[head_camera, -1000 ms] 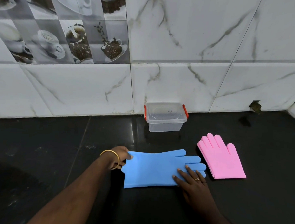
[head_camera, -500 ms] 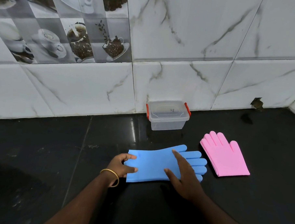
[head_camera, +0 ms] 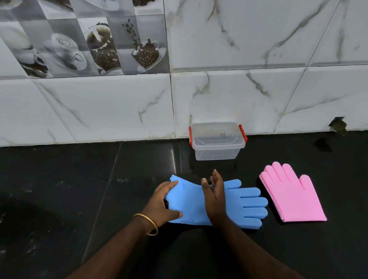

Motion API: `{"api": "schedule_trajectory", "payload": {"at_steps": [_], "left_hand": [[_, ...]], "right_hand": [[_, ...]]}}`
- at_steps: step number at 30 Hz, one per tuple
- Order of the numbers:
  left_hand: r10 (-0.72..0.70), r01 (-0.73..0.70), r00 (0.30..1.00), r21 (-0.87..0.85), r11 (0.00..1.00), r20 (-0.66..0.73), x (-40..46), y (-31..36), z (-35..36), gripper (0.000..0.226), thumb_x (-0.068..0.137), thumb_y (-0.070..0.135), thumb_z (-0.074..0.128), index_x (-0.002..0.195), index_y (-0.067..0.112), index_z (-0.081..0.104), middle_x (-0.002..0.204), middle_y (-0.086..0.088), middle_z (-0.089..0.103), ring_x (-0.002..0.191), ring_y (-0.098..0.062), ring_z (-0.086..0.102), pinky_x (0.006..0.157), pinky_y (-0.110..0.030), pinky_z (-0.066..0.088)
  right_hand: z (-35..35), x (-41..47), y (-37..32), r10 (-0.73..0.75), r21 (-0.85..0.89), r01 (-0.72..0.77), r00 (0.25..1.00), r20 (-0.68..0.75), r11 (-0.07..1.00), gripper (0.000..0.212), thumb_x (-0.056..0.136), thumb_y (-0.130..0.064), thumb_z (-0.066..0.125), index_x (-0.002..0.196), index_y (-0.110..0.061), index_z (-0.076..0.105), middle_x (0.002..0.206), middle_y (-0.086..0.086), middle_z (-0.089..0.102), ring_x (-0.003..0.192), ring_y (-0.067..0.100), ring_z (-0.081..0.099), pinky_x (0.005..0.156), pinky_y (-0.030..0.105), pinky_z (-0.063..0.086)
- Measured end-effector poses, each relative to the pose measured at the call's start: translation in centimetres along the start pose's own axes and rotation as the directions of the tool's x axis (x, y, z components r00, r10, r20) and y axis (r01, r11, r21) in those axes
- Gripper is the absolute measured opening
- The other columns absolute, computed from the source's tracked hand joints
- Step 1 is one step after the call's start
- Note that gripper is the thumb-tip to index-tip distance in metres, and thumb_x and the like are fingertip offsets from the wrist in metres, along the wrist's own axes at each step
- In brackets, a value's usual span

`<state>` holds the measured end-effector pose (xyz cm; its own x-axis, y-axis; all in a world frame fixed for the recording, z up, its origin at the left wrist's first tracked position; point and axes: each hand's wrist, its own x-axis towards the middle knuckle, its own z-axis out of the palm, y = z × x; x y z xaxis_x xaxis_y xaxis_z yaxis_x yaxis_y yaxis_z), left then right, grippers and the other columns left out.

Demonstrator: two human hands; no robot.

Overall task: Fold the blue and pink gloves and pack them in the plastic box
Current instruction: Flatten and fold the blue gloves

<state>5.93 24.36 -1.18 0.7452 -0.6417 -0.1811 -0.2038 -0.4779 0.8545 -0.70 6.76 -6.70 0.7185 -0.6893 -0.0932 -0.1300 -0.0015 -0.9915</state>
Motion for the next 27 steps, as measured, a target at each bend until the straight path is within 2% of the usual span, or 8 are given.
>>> {"api": "schedule_trajectory", "payload": {"at_steps": [5,8,12,15,19,21,23,27], "left_hand": [[0.086,-0.086,0.996,0.013,0.996,-0.002,1.1,4.3,2.0,0.092,0.066,0.005,0.082,0.143,0.027,0.038,0.146,0.010,0.026,0.131,-0.004,0.031,0.101,-0.014,0.030],[0.117,-0.118,0.993,0.069,0.991,0.013,2.2,7.5,4.6,0.093,0.065,0.003,0.079,0.146,0.017,0.034,0.145,0.004,0.024,0.124,-0.006,0.034,0.093,-0.010,0.034],[0.158,-0.163,0.986,0.105,0.981,0.057,3.6,11.1,8.4,0.082,0.062,0.002,0.077,0.135,0.008,0.040,0.130,0.000,0.028,0.092,0.007,0.047,0.073,0.003,0.039],[0.151,-0.165,0.984,0.171,0.971,0.091,4.5,12.5,11.5,0.071,0.064,0.005,0.079,0.127,0.011,0.045,0.129,0.002,0.028,0.080,0.008,0.048,0.061,0.001,0.044],[0.084,-0.115,0.988,0.242,0.964,0.133,5.4,12.8,15.2,0.074,0.068,0.010,0.076,0.132,0.010,0.038,0.144,-0.006,0.020,0.106,-0.021,0.059,0.092,-0.035,0.054],[0.043,-0.095,0.986,0.330,0.939,0.159,5.7,12.3,16.6,0.078,0.067,0.013,0.077,0.133,0.011,0.035,0.145,-0.007,0.018,0.111,-0.026,0.056,0.095,-0.038,0.051],[0.030,-0.093,0.984,0.369,0.925,0.174,5.7,11.7,17.6,0.080,0.066,0.015,0.077,0.134,0.011,0.034,0.144,-0.008,0.021,0.110,-0.027,0.056,0.094,-0.039,0.051],[0.025,-0.074,0.986,0.293,0.953,0.166,5.4,10.4,18.8,0.095,0.066,0.023,0.079,0.144,0.016,0.025,0.143,-0.006,0.025,0.115,-0.024,0.054,0.096,-0.035,0.050]], "right_hand": [[-0.5,0.3,-0.8,0.077,0.066,-0.079,0.997,0.033,0.995,0.051,0.097,-0.034,0.057,0.143,-0.020,0.040,0.135,0.000,0.051,0.126,0.014,0.049,0.098,0.026,0.042],[-2.3,0.9,-2.3,0.242,0.329,-0.276,0.960,0.143,0.903,0.040,0.098,-0.042,0.052,0.126,-0.014,0.057,0.125,0.016,0.062,0.115,0.027,0.060,0.104,0.044,0.046],[-6.4,1.5,-4.4,0.309,0.489,-0.387,0.922,0.234,0.782,0.054,0.097,-0.050,0.047,0.127,-0.007,0.061,0.122,0.020,0.067,0.111,0.030,0.064,0.096,0.041,0.051],[-9.8,1.6,-5.1,0.322,0.402,-0.410,0.908,0.270,0.819,0.052,0.097,-0.052,0.046,0.117,-0.010,0.069,0.112,0.014,0.072,0.103,0.027,0.068,0.087,0.040,0.054],[-13.0,1.2,-5.3,0.322,0.195,-0.363,0.923,0.211,0.911,0.027,0.098,-0.035,0.053,0.107,-0.017,0.072,0.106,0.007,0.074,0.088,0.014,0.074,0.068,0.029,0.060],[-14.2,1.3,-5.0,0.319,0.127,-0.340,0.934,0.160,0.932,0.020,0.098,-0.023,0.055,0.109,-0.012,0.069,0.107,0.010,0.072,0.087,0.014,0.072,0.062,0.024,0.058],[-14.9,1.5,-4.5,0.333,0.069,-0.346,0.931,0.152,0.936,0.019,0.097,-0.016,0.056,0.112,-0.009,0.065,0.108,0.014,0.071,0.096,0.022,0.070,0.072,0.030,0.059],[-15.8,2.0,-3.6,0.322,-0.051,-0.318,0.932,0.166,0.947,0.017,0.095,-0.014,0.057,0.111,-0.018,0.063,0.105,0.006,0.071,0.095,0.019,0.070,0.069,0.028,0.059]]}}
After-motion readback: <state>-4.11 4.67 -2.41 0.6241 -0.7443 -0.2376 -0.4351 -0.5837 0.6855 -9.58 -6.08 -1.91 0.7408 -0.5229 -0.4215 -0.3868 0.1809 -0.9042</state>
